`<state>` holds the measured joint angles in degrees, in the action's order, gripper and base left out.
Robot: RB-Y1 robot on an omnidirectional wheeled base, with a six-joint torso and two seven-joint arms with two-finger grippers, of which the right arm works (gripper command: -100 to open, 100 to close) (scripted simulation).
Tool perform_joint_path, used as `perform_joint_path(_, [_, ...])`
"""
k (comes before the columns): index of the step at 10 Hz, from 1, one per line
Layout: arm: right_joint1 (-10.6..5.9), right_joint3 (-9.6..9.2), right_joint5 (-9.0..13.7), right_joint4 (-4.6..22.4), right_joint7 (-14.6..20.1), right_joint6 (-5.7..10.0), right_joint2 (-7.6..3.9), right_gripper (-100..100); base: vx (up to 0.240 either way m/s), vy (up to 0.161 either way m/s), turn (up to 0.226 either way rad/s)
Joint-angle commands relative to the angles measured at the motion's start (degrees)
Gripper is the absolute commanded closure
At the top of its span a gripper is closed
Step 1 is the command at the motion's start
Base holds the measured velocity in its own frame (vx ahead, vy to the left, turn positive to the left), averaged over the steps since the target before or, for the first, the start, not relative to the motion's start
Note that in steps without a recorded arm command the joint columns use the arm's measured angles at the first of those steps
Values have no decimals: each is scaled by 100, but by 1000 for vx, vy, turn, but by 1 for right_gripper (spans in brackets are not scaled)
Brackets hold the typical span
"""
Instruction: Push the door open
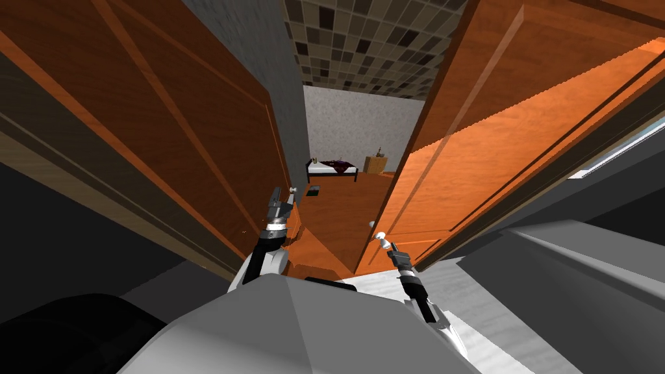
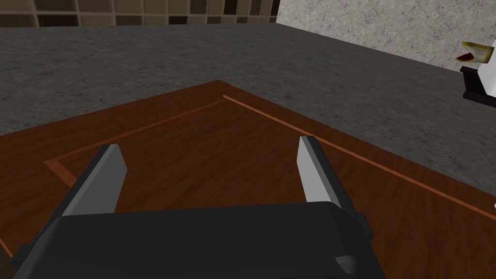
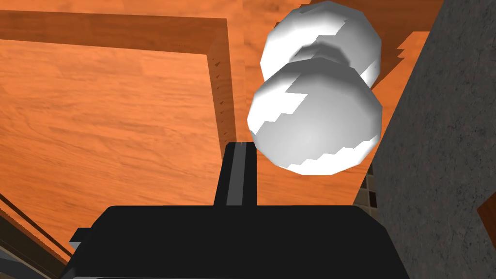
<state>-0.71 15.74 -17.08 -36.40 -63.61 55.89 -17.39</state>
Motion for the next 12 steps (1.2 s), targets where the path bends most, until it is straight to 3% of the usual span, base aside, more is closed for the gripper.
perform_joint_path(1, [25,-85,-55,1,44,48,-3,-100,-78,-70,6])
perform_joint_path(4, [68,-228,-147,3,119,130,-9,-100,-130,-103,55])
perform_joint_path(7, [68,-228,-147,3,119,130,-9,-100,-63,0,7])
perform_joint_path(12, [172,-581,-375,8,302,329,-22,-100,-162,-92,61])
